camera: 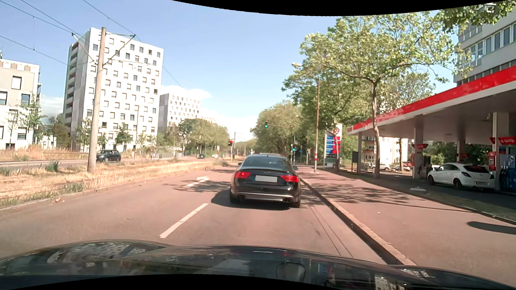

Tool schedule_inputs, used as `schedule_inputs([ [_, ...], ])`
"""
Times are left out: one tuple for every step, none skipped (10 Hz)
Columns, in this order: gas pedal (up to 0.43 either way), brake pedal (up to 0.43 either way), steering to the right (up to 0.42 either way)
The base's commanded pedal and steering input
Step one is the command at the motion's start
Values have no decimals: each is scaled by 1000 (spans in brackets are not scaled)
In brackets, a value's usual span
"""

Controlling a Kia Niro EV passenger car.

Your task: Follow the waypoints while adhering to traffic rules and regulations

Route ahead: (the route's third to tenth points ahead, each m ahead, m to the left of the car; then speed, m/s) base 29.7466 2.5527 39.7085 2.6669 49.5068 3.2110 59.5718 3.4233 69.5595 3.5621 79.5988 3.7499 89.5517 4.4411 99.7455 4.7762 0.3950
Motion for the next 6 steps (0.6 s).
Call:
schedule_inputs([
  [0,0,-10],
  [0,0,-10],
  [0,0,-10],
  [0,0,-10],
  [0,0,-10],
  [0,0,-10],
])
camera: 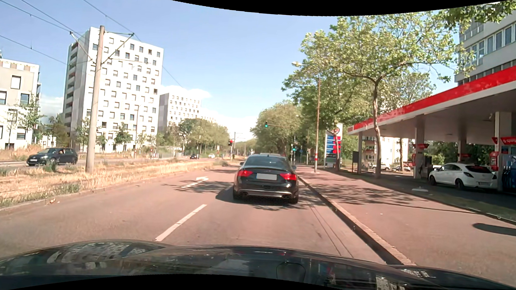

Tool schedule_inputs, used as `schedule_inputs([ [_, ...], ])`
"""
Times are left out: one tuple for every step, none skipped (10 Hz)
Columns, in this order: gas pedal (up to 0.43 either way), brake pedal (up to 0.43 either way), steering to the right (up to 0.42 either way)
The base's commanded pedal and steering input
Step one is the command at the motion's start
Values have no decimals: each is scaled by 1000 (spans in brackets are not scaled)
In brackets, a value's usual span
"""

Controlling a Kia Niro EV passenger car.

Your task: Follow the waypoints while adhering to traffic rules and regulations

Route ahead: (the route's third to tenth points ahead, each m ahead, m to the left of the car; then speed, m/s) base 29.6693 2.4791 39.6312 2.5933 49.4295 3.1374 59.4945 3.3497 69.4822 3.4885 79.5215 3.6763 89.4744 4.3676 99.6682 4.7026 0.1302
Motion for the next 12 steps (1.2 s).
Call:
schedule_inputs([
  [0,0,-10],
  [0,0,-10],
  [0,0,-10],
  [0,0,-10],
  [0,0,-10],
  [0,0,-10],
  [0,0,-10],
  [0,0,-10],
  [0,0,-10],
  [0,0,-10],
  [0,0,-10],
  [0,0,-10],
])
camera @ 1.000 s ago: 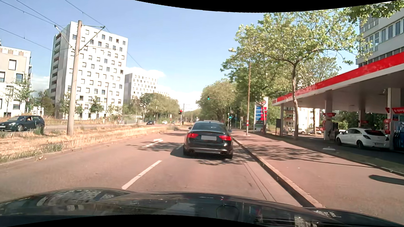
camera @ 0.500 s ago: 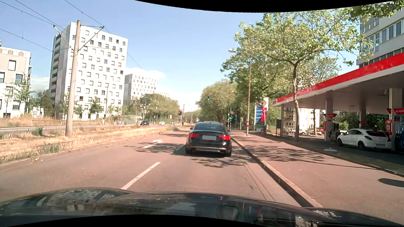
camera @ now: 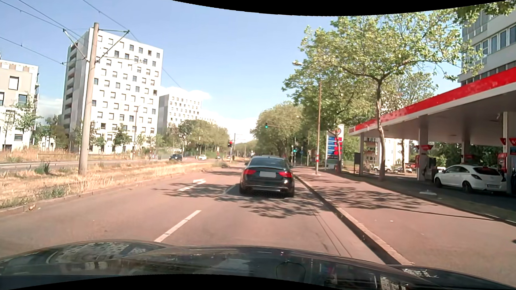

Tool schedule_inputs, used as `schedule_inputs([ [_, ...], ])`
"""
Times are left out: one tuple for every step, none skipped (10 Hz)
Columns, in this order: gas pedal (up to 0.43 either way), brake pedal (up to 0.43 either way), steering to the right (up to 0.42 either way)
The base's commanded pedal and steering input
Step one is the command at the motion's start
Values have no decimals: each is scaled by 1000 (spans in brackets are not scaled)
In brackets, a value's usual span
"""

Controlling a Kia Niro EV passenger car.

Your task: Follow the waypoints while adhering to traffic rules and regulations

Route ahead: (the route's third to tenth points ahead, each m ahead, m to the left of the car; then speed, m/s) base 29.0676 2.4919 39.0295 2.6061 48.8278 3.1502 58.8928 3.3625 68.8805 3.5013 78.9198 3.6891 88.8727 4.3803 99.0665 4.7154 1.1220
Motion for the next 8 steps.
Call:
schedule_inputs([
  [0,0,-10],
  [0,0,-10],
  [0,0,-10],
  [0,0,-10],
  [0,0,-10],
  [0,0,-10],
  [0,0,-10],
  [0,0,-10],
])
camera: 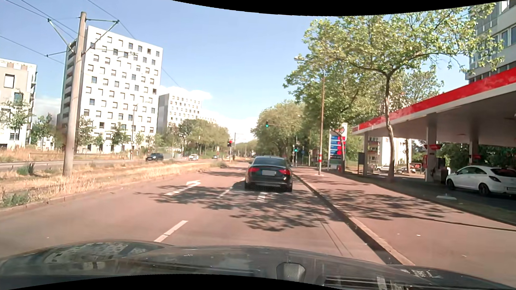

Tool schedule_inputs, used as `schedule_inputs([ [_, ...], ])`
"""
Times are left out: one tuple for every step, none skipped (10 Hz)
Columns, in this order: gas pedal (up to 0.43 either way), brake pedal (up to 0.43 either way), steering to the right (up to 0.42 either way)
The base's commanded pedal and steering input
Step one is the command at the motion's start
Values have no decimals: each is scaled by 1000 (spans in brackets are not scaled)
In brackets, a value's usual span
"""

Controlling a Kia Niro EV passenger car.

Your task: Follow the waypoints while adhering to traffic rules and regulations

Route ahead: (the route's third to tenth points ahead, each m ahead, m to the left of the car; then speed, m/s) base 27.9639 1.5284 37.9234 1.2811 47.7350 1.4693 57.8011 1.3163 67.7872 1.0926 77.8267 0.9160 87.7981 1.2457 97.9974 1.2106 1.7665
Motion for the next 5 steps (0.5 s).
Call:
schedule_inputs([
  [0,0,-10],
  [0,0,-10],
  [0,0,-10],
  [0,0,-10],
  [0,0,-9],
])
